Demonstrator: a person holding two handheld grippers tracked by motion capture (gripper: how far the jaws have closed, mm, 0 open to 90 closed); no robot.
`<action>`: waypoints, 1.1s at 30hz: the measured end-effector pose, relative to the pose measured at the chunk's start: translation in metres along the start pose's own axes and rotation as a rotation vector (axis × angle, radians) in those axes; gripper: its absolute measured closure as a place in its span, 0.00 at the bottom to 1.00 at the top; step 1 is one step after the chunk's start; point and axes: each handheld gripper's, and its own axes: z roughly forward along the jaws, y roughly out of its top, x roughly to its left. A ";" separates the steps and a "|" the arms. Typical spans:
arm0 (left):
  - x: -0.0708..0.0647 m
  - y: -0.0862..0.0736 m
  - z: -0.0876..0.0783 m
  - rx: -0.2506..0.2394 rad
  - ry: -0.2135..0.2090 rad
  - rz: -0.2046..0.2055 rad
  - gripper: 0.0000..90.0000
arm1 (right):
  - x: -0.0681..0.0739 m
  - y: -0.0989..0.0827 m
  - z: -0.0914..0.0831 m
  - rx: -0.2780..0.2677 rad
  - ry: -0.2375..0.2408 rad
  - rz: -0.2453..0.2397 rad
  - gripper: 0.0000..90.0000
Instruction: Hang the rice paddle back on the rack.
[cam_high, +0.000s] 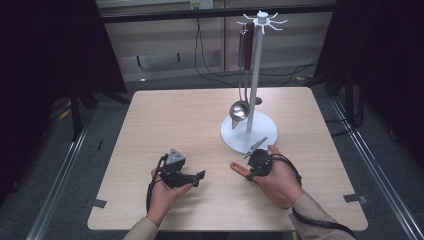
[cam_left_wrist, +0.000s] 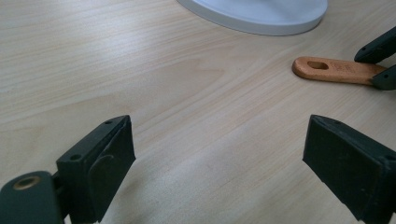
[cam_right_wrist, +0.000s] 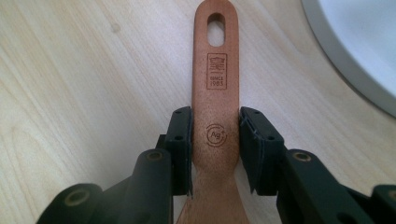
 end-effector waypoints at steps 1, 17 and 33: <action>0.000 0.000 0.000 0.000 0.001 0.000 0.10 | -0.001 -0.001 0.000 -0.010 0.001 0.005 0.74; -0.002 0.002 0.003 -0.003 -0.006 -0.001 0.10 | -0.004 -0.007 -0.020 -0.294 -0.030 0.089 0.74; -0.002 0.001 0.004 0.006 0.002 -0.005 0.10 | -0.006 -0.016 -0.056 -0.685 -0.115 0.218 0.74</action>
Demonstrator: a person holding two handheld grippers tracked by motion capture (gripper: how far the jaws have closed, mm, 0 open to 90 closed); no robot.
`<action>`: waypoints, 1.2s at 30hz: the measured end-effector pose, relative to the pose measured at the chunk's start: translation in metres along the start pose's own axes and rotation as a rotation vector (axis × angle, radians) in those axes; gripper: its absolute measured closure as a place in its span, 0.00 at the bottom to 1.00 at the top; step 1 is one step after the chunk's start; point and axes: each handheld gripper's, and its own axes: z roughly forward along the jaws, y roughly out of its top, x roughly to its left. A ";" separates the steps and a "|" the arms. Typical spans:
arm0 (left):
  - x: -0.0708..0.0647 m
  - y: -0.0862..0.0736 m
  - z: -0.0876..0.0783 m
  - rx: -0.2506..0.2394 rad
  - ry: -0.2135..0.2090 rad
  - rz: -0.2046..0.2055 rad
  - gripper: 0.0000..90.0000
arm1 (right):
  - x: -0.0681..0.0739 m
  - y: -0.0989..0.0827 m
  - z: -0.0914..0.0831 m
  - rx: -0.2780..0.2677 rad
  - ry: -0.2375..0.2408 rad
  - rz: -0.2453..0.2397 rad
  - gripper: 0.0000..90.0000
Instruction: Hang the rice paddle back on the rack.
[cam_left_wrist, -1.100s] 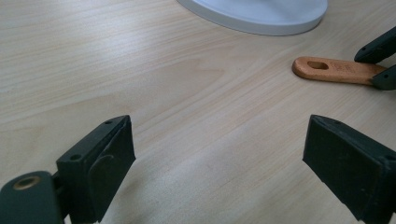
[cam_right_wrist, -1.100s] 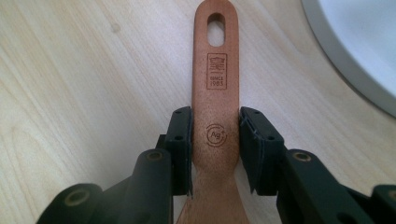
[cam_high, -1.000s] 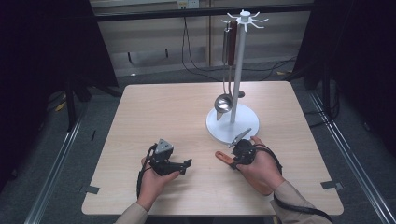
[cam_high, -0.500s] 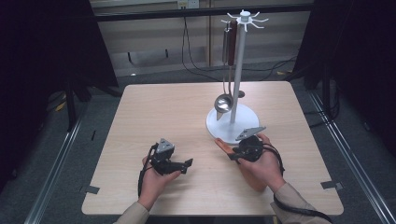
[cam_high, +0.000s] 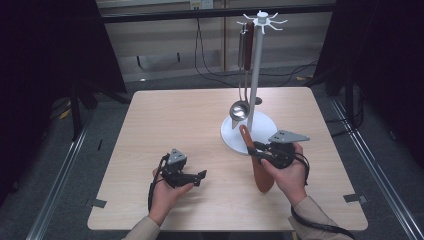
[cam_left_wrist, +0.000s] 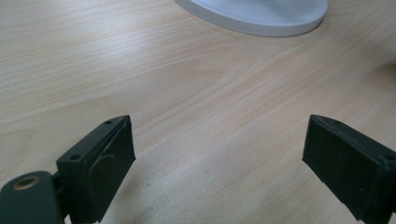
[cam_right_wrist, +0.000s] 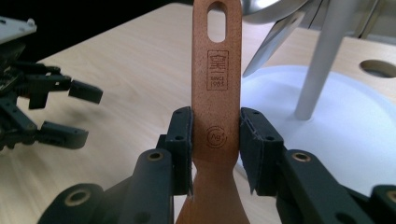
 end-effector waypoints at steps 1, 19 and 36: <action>0.000 0.000 0.000 -0.003 -0.003 -0.002 0.10 | -0.001 0.000 -0.001 -0.013 -0.007 0.004 0.74; -0.002 0.000 0.002 -0.003 -0.005 -0.002 0.11 | -0.010 0.012 -0.028 -0.197 -0.036 0.031 0.74; -0.003 0.000 0.002 -0.009 0.002 -0.007 0.11 | -0.002 0.042 -0.047 -0.383 -0.186 -0.003 0.74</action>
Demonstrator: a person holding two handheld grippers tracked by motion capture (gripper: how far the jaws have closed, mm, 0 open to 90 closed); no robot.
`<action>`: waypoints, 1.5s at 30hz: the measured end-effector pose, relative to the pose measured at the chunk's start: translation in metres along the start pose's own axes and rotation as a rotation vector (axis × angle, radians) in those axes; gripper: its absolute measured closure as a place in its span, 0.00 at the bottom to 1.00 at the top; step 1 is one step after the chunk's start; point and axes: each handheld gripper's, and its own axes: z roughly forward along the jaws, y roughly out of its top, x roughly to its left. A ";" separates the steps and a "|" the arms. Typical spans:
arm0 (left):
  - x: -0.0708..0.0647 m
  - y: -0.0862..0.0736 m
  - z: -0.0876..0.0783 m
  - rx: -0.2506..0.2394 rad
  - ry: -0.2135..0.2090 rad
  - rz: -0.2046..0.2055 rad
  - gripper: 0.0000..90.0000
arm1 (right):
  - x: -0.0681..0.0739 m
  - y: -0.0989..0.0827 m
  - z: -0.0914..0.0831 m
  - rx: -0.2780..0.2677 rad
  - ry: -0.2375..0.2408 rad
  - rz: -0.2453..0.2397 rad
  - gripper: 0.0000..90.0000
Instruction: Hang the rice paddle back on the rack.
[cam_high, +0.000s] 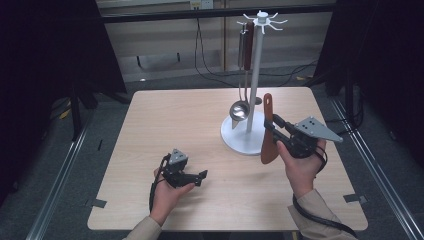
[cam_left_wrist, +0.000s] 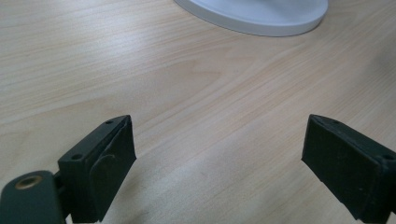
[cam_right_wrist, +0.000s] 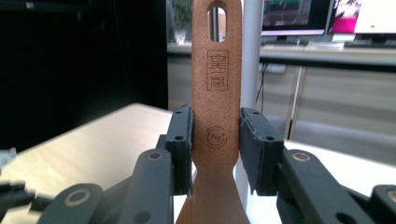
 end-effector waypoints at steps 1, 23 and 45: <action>0.000 0.000 0.000 0.002 -0.001 0.003 0.11 | 0.001 0.004 0.000 -0.012 -0.010 0.003 0.74; 0.001 0.001 -0.002 -0.004 0.002 0.009 0.10 | 0.021 0.032 0.017 -0.164 -0.069 -0.032 0.74; 0.001 0.002 -0.002 -0.016 -0.001 0.011 0.10 | 0.026 0.062 0.030 -0.244 -0.085 -0.027 0.74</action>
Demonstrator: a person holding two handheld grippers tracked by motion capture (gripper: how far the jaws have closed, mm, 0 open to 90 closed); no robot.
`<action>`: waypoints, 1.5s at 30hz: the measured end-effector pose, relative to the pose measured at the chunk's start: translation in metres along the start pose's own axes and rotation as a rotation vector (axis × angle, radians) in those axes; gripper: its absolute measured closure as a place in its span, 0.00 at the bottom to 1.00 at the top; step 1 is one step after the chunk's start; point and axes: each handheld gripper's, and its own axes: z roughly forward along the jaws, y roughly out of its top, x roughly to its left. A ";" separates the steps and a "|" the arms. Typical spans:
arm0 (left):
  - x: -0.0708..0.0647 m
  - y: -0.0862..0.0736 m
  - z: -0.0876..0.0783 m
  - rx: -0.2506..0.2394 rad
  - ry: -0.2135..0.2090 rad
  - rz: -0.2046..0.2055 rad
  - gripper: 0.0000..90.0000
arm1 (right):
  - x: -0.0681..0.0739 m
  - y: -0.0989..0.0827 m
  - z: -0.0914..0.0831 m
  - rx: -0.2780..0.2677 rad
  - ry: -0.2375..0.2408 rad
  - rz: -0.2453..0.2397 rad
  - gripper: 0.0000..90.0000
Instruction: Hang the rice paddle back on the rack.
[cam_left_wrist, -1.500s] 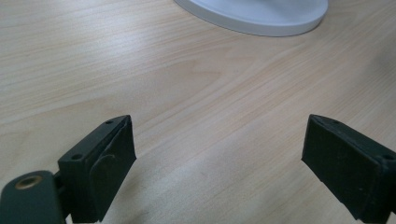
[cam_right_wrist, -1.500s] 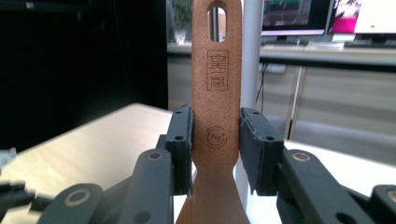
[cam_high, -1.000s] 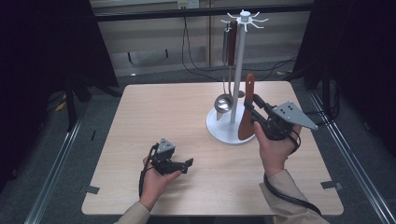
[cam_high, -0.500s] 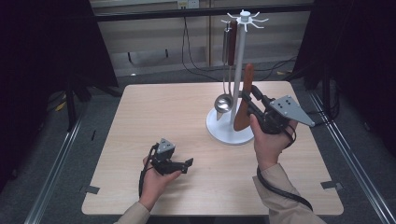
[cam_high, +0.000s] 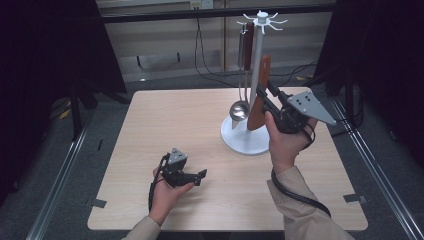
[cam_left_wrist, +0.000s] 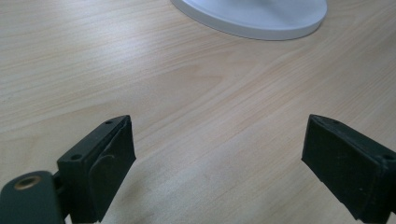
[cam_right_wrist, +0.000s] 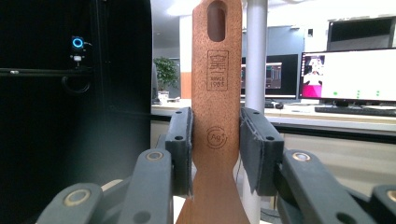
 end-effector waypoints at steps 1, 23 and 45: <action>0.001 0.000 0.000 -0.001 -0.004 0.002 0.10 | 0.000 0.001 0.001 -0.002 -0.003 -0.004 0.74; 0.003 -0.001 0.000 0.007 -0.001 -0.003 0.10 | -0.002 0.031 0.025 -0.024 -0.044 -0.023 0.74; 0.005 -0.001 0.001 0.013 -0.007 -0.005 0.11 | -0.005 0.038 0.050 0.029 -0.120 -0.068 0.74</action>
